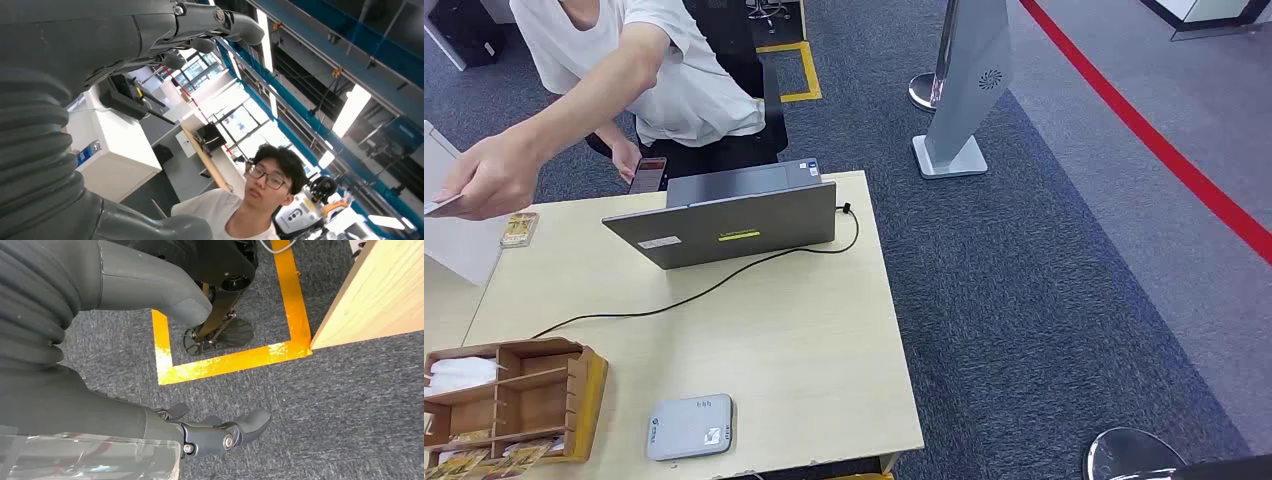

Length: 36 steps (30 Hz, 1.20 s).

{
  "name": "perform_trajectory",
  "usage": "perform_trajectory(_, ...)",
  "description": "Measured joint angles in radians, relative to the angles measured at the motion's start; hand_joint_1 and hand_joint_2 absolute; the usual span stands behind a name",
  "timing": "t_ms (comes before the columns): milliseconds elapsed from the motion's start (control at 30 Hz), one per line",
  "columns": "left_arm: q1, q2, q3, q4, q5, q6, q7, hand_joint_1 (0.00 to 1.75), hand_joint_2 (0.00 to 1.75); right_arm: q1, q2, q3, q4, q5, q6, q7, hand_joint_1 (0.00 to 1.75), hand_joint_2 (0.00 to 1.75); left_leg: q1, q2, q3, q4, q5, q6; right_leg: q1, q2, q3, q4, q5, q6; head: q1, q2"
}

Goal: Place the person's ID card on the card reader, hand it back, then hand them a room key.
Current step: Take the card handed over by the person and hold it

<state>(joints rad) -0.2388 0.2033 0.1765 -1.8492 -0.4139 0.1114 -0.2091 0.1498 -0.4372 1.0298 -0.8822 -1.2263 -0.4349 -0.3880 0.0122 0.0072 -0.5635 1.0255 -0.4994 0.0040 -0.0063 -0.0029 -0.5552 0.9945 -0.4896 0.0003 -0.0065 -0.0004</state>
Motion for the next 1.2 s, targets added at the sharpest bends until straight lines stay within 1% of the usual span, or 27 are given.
perform_trajectory(67, -0.014, 0.015, -0.016, 0.012, -0.019, -0.006, 0.012, 0.0, 1.75, -0.003, 0.002, 0.001, 0.008, 0.001, 0.006, 0.001, 0.0, 1.75, 0.0, 0.0, 0.0, 0.0, 0.0, 0.0, 0.0, 0.0, 0.0, 0.0, 0.0, 0.0, 0.0, 0.0)
perform_trajectory(133, -0.042, 0.047, -0.049, 0.037, -0.06, -0.017, 0.038, 0.0, 1.75, -0.008, 0.005, 0.004, 0.025, 0.006, 0.018, 0.004, 0.0, 1.75, 0.0, 0.0, 0.0, 0.0, 0.0, 0.0, 0.0, 0.0, 0.0, 0.0, 0.0, 0.0, 0.0, 0.0)
perform_trajectory(167, -0.057, 0.064, -0.066, 0.05, -0.081, -0.023, 0.052, 0.07, 1.75, -0.011, 0.007, 0.006, 0.035, 0.01, 0.023, 0.006, 0.0, 1.75, 0.0, 0.0, 0.0, 0.0, 0.0, 0.0, 0.0, 0.0, 0.0, 0.0, 0.0, 0.0, 0.0, 0.0)
perform_trajectory(267, -0.1, 0.108, -0.11, 0.089, -0.139, -0.039, 0.09, 1.37, 1.75, -0.018, 0.014, 0.009, 0.061, 0.016, 0.04, 0.01, 0.0, 1.75, 0.0, 0.0, 0.0, 0.0, 0.0, 0.0, 0.0, 0.0, 0.0, 0.0, 0.0, 0.0, 0.0, 0.0)
perform_trajectory(300, -0.114, 0.123, -0.125, 0.103, -0.159, -0.044, 0.103, 1.75, 1.75, -0.021, 0.016, 0.01, 0.071, 0.017, 0.047, 0.011, 0.0, 1.75, 0.0, 0.0, 0.0, 0.0, 0.0, 0.0, 0.0, 0.0, 0.0, 0.0, 0.0, 0.0, 0.0, 0.0)
perform_trajectory(633, -0.247, 0.27, -0.276, 0.236, -0.352, -0.09, 0.223, 1.75, 1.75, -0.049, 0.042, 0.023, 0.178, 0.034, 0.112, 0.025, 0.0, 1.75, 0.0, 0.001, 0.0, 0.0, 0.0, 0.0, 0.0, 0.001, 0.0, 0.0, 0.0, 0.0, 0.0, 0.0)
perform_trajectory(1033, -0.391, 0.429, -0.432, 0.378, -0.564, -0.136, 0.36, 1.75, 1.75, -0.079, 0.08, 0.026, 0.313, 0.064, 0.2, 0.036, 0.0, 1.75, 0.0, 0.001, 0.0, 0.0, 0.001, 0.0, 0.0, 0.001, 0.0, 0.001, 0.0, 0.0, 0.0, 0.0)
perform_trajectory(1100, -0.404, 0.45, -0.449, 0.393, -0.589, -0.141, 0.378, 1.75, 1.75, -0.077, 0.081, 0.026, 0.311, 0.073, 0.201, 0.041, 0.0, 1.75, 0.0, 0.001, 0.0, 0.0, 0.001, 0.0, 0.0, 0.002, 0.0, 0.001, 0.0, 0.0, 0.0, 0.0)
perform_trajectory(1200, -0.414, 0.472, -0.467, 0.411, -0.605, -0.143, 0.392, 1.75, 1.75, -0.069, 0.074, 0.026, 0.277, 0.082, 0.175, 0.054, 0.0, 1.75, 0.0, 0.001, -0.001, 0.0, 0.001, 0.0, 0.0, 0.002, -0.001, 0.001, 0.0, 0.0, 0.0, 0.0)
